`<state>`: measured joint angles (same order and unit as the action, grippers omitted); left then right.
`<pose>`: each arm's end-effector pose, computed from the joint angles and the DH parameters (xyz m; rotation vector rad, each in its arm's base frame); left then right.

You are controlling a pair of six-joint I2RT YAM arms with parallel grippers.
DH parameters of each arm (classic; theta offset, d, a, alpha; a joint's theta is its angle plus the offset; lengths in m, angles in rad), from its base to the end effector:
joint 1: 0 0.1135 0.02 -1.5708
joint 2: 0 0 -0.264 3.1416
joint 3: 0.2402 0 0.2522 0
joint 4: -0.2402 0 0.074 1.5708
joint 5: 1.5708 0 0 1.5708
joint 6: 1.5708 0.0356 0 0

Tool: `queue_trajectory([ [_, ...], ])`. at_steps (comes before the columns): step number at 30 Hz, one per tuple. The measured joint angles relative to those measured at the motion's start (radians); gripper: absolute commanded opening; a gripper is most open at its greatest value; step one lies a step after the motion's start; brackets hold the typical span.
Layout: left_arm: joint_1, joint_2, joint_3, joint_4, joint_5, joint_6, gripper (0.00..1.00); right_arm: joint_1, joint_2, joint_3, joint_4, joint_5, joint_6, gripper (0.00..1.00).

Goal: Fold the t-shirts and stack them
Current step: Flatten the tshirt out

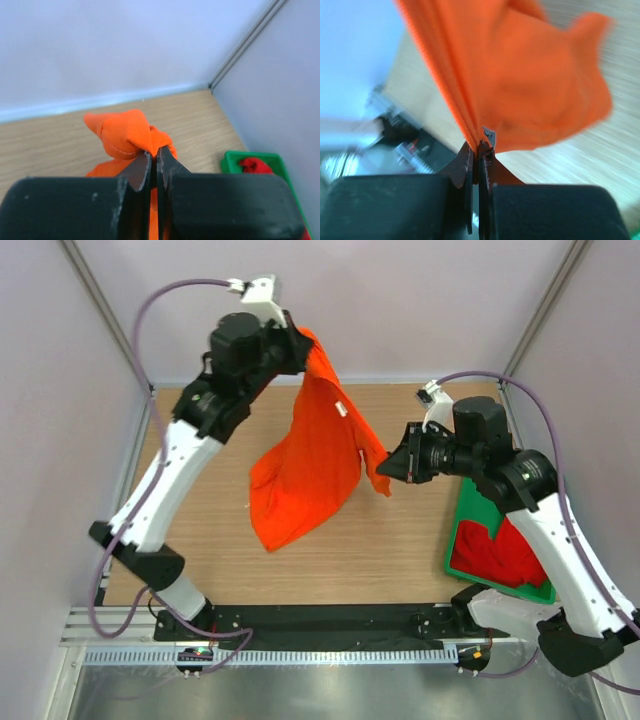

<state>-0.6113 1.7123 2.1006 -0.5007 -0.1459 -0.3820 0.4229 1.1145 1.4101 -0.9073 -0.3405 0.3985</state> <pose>0.3058 -0.2080 0.5109 0.0851 1.7186 -0.6207 0.1853 0.0964 0.4175 -0.2293 2.2548 0.8245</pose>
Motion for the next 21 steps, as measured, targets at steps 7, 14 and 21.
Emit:
queue_trajectory([
  [7, 0.004, -0.344, -0.088, 0.017, -0.072, 0.064, 0.0, 0.206, -0.056, 0.154, 0.034, -0.248, 0.056, 0.01],
  [14, 0.005, -0.451, -0.124, 0.018, -0.083, 0.114, 0.0, 0.218, -0.083, 0.142, 0.155, -0.355, 0.2, 0.01],
  [21, 0.006, -0.295, -0.159, 0.037, -0.05, 0.129, 0.0, 0.219, -0.084, 0.041, 0.058, -0.194, 0.235, 0.01],
])
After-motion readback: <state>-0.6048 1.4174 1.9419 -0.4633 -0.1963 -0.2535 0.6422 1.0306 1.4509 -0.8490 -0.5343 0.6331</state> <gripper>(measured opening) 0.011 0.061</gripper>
